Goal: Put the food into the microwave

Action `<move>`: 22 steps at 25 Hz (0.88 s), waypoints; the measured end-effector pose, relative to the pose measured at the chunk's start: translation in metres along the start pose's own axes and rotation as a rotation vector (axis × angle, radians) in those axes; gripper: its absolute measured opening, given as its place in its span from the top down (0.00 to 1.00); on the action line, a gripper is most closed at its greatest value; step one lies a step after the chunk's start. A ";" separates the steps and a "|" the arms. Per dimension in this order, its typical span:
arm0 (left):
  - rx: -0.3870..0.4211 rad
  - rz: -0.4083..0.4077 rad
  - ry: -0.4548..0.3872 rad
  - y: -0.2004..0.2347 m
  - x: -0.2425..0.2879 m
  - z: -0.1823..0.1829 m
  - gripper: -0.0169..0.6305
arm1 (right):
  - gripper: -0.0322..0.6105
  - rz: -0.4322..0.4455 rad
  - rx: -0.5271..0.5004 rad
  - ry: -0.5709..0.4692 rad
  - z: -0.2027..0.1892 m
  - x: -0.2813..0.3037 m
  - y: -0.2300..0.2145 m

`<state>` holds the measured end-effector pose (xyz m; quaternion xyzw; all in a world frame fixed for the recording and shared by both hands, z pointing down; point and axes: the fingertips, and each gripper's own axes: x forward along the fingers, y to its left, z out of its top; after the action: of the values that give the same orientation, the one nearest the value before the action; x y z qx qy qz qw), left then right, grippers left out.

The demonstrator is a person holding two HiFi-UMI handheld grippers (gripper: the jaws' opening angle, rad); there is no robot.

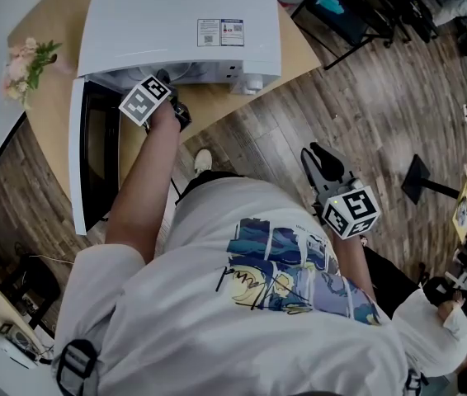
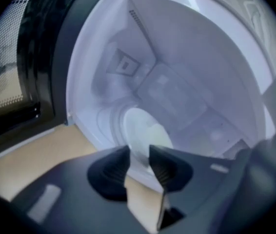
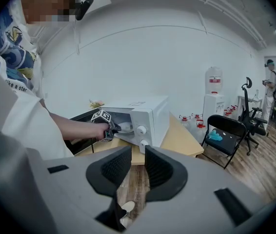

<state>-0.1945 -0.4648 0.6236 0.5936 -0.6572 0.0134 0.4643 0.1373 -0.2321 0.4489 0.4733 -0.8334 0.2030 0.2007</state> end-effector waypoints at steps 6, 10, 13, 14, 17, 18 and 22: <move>0.134 0.067 -0.003 0.002 -0.001 0.002 0.70 | 0.83 -0.003 0.002 -0.002 -0.003 -0.006 -0.005; 0.138 0.090 0.004 0.006 -0.003 -0.001 0.63 | 0.83 0.000 0.004 -0.005 -0.005 -0.011 -0.007; 0.139 0.090 -0.005 0.008 -0.008 -0.002 0.63 | 0.83 0.005 0.004 -0.006 -0.005 -0.013 -0.009; 0.139 0.089 -0.009 0.008 -0.010 -0.002 0.63 | 0.83 0.008 0.004 -0.008 -0.006 -0.014 -0.009; 0.144 0.088 -0.024 0.008 -0.016 -0.001 0.63 | 0.83 0.019 0.001 -0.013 -0.008 -0.015 -0.011; 0.145 0.088 -0.028 0.008 -0.019 -0.001 0.63 | 0.83 0.024 -0.001 -0.016 -0.009 -0.015 -0.011; 0.145 0.078 -0.039 0.007 -0.032 -0.003 0.63 | 0.83 0.048 -0.011 -0.026 -0.010 -0.018 -0.010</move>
<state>-0.2024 -0.4369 0.6088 0.5997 -0.6860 0.0675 0.4065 0.1556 -0.2187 0.4492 0.4548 -0.8480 0.1972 0.1877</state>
